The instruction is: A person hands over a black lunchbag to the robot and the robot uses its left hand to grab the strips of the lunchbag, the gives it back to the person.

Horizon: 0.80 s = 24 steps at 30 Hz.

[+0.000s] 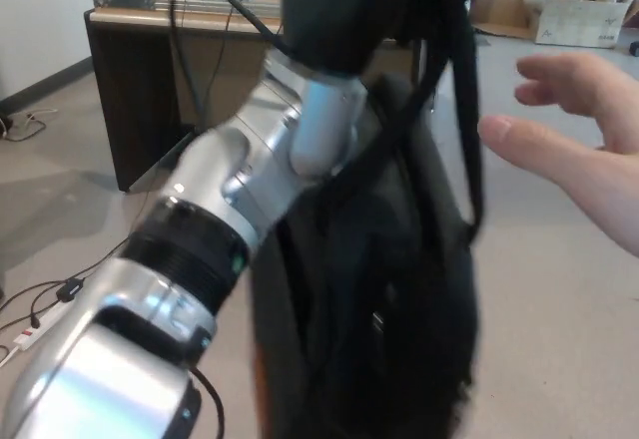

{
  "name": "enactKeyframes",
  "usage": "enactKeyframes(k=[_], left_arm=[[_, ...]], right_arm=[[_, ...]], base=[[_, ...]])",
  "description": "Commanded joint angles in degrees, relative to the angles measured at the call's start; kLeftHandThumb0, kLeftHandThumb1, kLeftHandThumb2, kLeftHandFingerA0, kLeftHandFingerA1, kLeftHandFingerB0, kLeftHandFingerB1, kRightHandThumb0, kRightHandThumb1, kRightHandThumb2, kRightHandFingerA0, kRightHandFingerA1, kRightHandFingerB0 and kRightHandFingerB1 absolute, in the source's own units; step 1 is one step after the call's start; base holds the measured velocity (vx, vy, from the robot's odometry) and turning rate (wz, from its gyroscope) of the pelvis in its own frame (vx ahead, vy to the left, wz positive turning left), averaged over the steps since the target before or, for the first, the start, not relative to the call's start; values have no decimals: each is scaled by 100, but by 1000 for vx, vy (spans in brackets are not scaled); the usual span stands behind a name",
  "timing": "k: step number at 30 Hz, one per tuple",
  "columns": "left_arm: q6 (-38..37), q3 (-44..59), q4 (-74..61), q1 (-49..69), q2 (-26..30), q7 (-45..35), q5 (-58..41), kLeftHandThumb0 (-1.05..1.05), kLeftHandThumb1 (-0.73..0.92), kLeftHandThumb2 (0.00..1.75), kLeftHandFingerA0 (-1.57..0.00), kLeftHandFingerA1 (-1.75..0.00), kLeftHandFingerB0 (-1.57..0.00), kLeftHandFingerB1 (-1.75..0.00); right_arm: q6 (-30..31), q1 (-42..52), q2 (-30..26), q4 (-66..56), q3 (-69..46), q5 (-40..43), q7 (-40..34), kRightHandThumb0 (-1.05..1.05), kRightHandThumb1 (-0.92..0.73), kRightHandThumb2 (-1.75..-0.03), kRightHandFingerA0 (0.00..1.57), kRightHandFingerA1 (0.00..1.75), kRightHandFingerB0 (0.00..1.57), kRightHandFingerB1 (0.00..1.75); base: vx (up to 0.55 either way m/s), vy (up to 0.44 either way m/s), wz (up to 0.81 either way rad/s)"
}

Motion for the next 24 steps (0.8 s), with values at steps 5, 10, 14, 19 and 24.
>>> enactKeyframes(k=[5,10,14,19,24], left_arm=[[95,-74,-196,236,145,-52,207,-18,52,53,-83,-175,-60,-169],[453,20,-560,511,245,-1530,-349,-75,46,77,-13,-38,-17,-37],[1144,-73,-1163,851,422,-2569,-226,-91,63,59,0,0,0,0],[1242,-20,-1438,1031,504,-2750,-164,-91,50,85,0,0,0,0],[1395,28,-1640,1140,534,-2790,-75,-93,67,60,0,0,0,0]], right_arm=[[65,-44,-97,-36,16,-8,24,-47,-54,-92,66,65,57,60],[94,-87,-93,6,-1,16,42,-50,-55,-92,65,64,56,59],[55,-63,-103,1,15,-11,-5,-48,-54,-92,66,65,56,59],[50,-52,-111,-12,24,-17,-2,-49,-54,-92,67,65,57,60],[97,-86,-111,0,33,-34,-22,-49,-54,-92,67,65,58,60]], base=[[0,0,0],[0,0,0],[0,0,0],[0,0,0],[0,0,0]])
